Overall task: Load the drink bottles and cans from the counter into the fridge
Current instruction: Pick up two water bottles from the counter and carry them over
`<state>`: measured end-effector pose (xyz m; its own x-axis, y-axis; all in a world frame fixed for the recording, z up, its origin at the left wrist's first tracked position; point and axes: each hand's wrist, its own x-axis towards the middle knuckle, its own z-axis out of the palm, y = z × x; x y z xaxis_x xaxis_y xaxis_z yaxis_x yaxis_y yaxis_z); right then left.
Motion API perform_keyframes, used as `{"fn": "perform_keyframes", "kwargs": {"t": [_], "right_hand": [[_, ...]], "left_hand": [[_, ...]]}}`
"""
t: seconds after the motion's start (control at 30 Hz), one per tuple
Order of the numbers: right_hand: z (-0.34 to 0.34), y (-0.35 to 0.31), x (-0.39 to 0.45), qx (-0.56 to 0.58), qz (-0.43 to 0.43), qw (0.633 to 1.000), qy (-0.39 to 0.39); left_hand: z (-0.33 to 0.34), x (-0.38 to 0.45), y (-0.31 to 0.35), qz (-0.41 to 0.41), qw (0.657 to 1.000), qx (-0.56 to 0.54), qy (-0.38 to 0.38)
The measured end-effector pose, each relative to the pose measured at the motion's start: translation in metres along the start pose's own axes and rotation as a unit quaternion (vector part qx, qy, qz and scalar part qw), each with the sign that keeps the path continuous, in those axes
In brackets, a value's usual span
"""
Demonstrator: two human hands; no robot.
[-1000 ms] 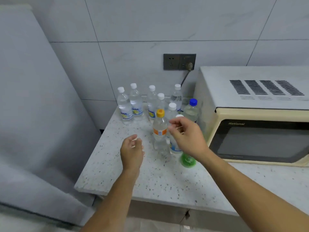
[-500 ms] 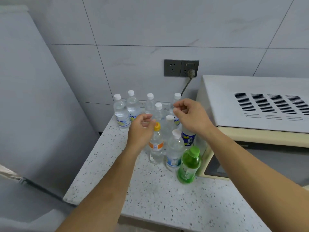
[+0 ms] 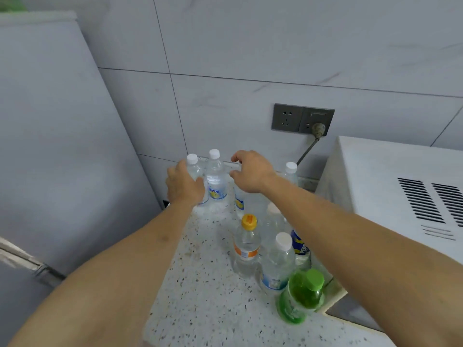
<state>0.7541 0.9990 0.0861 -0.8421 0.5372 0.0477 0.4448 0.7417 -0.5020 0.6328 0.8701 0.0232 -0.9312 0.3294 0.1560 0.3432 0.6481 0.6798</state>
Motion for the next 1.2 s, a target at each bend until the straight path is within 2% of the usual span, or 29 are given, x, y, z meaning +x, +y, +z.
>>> {"fn": "perform_keyframes", "kwargs": {"t": [0.23, 0.37, 0.43, 0.6, 0.73, 0.87, 1.03, 1.2], "right_hand": [[0.031, -0.013, 0.084, -0.119, -0.059, 0.99, -0.045], [0.052, -0.024, 0.105, -0.171, -0.079, 0.98, -0.07], [0.058, -0.027, 0.105, -0.177, -0.071, 0.979, -0.066], [0.062, -0.034, 0.088, -0.195, -0.084, 0.973, -0.086], [0.064, -0.043, 0.057, -0.196, -0.088, 0.97, -0.114], [0.072, -0.047, 0.017, -0.181, -0.066, 0.973, -0.125], [0.074, -0.058, -0.032, -0.101, -0.056, 0.987, -0.112], [0.07, -0.07, -0.089, 0.034, -0.057, 0.993, -0.102]], "left_hand": [[0.013, 0.049, -0.005, 0.16, 0.972, 0.167, -0.033], [0.007, 0.048, -0.013, 0.182, 0.976, 0.12, -0.008], [0.003, 0.037, -0.017, 0.166, 0.981, 0.099, 0.0], [-0.002, 0.0, -0.033, 0.067, 0.998, 0.015, 0.011], [-0.007, -0.039, -0.048, -0.013, 0.999, -0.038, 0.034], [-0.013, -0.085, -0.065, -0.088, 0.994, -0.059, 0.025], [-0.04, -0.118, -0.067, -0.065, 0.994, -0.076, 0.043], [-0.074, -0.142, -0.07, -0.028, 0.997, -0.067, 0.012]]}}
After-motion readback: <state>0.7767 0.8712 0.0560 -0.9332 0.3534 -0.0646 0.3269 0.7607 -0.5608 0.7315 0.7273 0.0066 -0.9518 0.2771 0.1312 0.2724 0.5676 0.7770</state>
